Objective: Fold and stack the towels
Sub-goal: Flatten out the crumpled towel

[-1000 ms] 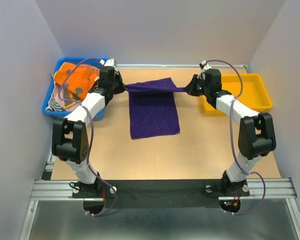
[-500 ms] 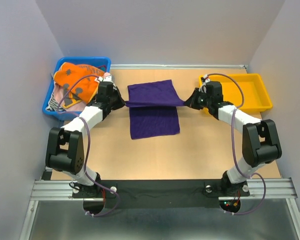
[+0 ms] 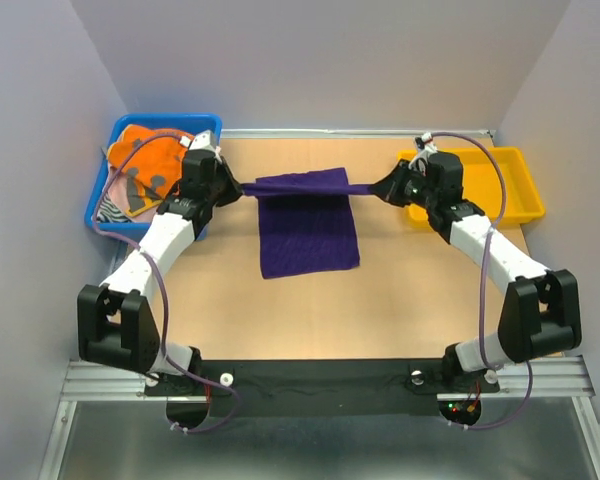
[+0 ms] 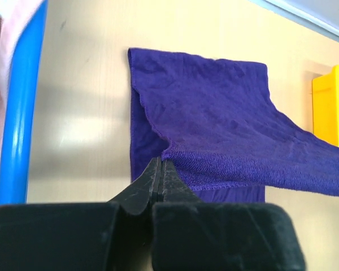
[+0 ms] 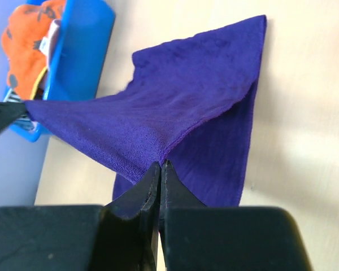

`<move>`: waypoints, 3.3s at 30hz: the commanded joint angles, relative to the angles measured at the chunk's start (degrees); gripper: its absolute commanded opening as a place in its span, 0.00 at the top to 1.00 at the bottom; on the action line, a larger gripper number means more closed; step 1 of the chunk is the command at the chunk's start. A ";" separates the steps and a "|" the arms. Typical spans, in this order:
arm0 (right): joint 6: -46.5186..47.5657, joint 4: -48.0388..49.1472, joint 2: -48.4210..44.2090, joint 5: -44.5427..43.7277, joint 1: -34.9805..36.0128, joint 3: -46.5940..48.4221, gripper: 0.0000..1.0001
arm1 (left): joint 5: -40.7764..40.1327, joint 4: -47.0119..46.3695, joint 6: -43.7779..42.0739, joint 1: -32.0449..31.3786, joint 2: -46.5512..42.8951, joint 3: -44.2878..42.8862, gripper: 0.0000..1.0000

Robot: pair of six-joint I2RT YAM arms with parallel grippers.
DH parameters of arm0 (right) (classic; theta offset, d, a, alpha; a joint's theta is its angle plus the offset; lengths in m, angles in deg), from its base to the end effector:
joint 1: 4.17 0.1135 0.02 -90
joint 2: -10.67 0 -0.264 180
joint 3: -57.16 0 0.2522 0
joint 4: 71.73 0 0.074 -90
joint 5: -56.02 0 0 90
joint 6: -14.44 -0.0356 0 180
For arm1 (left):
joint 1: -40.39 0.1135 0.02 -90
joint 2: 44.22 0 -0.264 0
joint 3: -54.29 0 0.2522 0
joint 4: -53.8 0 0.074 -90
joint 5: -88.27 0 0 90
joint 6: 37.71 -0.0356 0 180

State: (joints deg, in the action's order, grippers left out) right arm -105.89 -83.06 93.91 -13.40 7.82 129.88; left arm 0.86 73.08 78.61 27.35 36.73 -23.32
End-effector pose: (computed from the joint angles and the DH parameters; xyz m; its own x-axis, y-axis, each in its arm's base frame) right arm 0.3266 0.0821 0.2897 -0.5736 0.3615 -0.7351 -0.2595 0.7710 0.5816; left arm 0.3225 -0.0763 0.3174 -0.4538 -0.3496 -0.8197 0.0723 0.9024 -0.4249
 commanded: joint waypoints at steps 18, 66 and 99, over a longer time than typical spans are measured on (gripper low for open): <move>0.97 -0.41 -7.54 -2.55 -0.39 -15.56 1.00 | 2.16 -5.62 6.64 -1.55 -10.53 22.20 1.00; 13.89 -6.21 -26.81 -6.60 -0.39 42.38 1.00 | 20.95 8.63 -5.59 -1.55 -28.29 -49.87 1.00; 16.88 -3.76 23.98 -8.19 -0.83 81.49 1.00 | 24.29 -5.25 14.97 6.88 20.30 -78.35 1.00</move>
State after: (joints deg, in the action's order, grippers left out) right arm -89.10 -92.39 118.96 -21.99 7.64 204.87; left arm 19.18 79.13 85.52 30.48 58.54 -97.38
